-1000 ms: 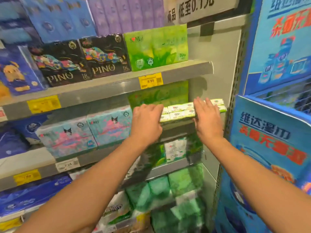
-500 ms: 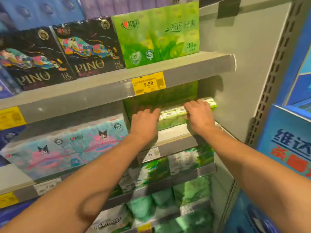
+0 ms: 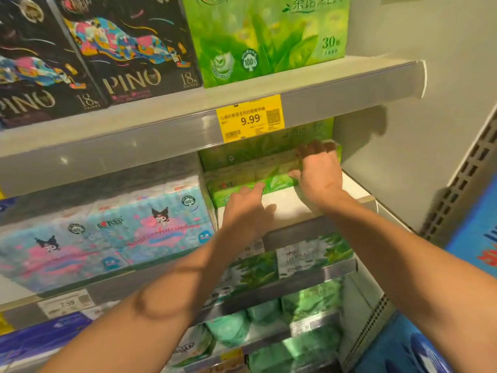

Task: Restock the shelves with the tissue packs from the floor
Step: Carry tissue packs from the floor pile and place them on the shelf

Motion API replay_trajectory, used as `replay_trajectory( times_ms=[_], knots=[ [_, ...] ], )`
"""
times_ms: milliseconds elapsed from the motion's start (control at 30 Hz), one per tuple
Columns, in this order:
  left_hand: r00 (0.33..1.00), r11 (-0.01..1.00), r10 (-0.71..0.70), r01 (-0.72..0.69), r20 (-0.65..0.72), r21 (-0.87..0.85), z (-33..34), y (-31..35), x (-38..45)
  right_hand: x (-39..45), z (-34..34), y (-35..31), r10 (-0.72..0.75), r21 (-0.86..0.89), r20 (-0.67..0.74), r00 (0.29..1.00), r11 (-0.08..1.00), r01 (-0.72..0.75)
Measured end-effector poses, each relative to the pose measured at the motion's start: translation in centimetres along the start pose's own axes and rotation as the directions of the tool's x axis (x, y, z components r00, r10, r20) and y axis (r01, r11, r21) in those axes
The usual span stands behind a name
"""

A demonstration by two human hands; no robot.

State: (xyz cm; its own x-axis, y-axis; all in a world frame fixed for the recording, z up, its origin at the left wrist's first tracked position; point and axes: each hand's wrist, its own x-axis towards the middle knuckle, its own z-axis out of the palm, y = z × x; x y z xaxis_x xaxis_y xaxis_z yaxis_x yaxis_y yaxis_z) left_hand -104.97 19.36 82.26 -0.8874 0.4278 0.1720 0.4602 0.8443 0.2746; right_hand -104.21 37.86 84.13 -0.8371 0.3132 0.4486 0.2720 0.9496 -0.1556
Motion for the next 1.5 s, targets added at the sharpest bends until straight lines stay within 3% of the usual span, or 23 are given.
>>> replay_trajectory(
  times_ms=[200, 300, 367, 500, 667, 800, 867, 1000, 1067, 1100, 1167, 1300, 1367, 1500],
  knots=[
    [0.995, 0.998, -0.014, 0.021, -0.099, 0.064, -0.5, 0.7, -1.2, -1.3, -1.5, -0.3, 0.069, 0.111, 0.059, 0.996, 0.991, -0.075],
    [0.915, 0.971, 0.238, -0.226, -0.324, 0.077, -0.3, 1.6, -2.3, -4.1, -2.6, 0.6, 0.072, 0.298, -0.006, 0.997, 0.952, -0.067],
    [0.845, 0.931, 0.318, -0.364, -0.431, -0.027, 0.0, 2.8, -3.2, -7.3, -3.3, 1.6, 0.134, 0.432, -0.103, 0.986, 0.899, -0.077],
    [0.746, 0.777, 0.465, -0.602, -0.477, -0.184, 1.3, 7.0, -5.6, -15.5, -5.0, 3.6, 0.302, 0.465, -0.131, 0.944, 0.86, -0.21],
    [0.649, 0.456, 0.679, -0.74, -0.344, -0.494, 4.6, 11.8, -10.2, -26.2, -8.3, 5.7, 0.539, 0.487, -0.147, 0.829, 0.769, -0.414],
    [0.629, 0.408, 0.771, -0.608, -0.101, -0.681, 6.9, 15.1, -17.3, -37.3, -12.2, 5.8, 0.747, 0.565, -0.183, 0.639, 0.612, -0.554],
    [0.576, 0.383, 0.817, -0.578, -0.028, -0.721, 8.5, 16.4, -21.7, -43.8, -14.5, 5.0, 0.821, 0.564, -0.204, 0.534, 0.544, -0.621],
    [0.365, 0.305, 0.928, -0.636, 0.071, -0.709, 9.8, 19.0, -32.6, -57.6, -19.7, 2.1, 0.915, 0.578, -0.302, 0.266, 0.398, -0.713],
    [0.19, 0.232, 0.972, -0.651, 0.141, -0.723, 10.4, 20.5, -42.3, -67.2, -23.9, -1.9, 0.916, 0.582, -0.391, 0.09, 0.322, -0.747],
    [0.175, 0.256, 0.967, -0.643, 0.187, -0.722, 10.7, 20.4, -43.1, -68.0, -24.5, -2.6, 0.914, 0.586, -0.399, 0.076, 0.318, -0.746],
    [0.049, 0.2, 0.974, -0.639, 0.22, -0.742, 11.4, 20.6, -50.4, -74.4, -27.6, -6.5, 0.892, 0.574, -0.452, -0.034, 0.261, -0.776],
    [-0.249, 0.131, 0.916, -0.556, 0.315, -0.821, 10.1, 18.9, -69.5, -90.4, -33.2, -17.5, 0.785, 0.61, -0.531, -0.321, 0.091, -0.787],
    [-0.355, 0.102, 0.878, -0.518, 0.322, -0.849, 9.6, 17.6, -77.3, -96.5, -34.8, -22.5, 0.715, 0.649, -0.528, -0.459, -0.009, -0.761],
    [-0.519, 0.141, 0.756, -0.466, 0.399, -0.874, 9.9, 15.0, -89.9, -106.4, -35.2, -29.4, 0.568, 0.713, -0.51, -0.647, -0.142, -0.686]
  ],
)
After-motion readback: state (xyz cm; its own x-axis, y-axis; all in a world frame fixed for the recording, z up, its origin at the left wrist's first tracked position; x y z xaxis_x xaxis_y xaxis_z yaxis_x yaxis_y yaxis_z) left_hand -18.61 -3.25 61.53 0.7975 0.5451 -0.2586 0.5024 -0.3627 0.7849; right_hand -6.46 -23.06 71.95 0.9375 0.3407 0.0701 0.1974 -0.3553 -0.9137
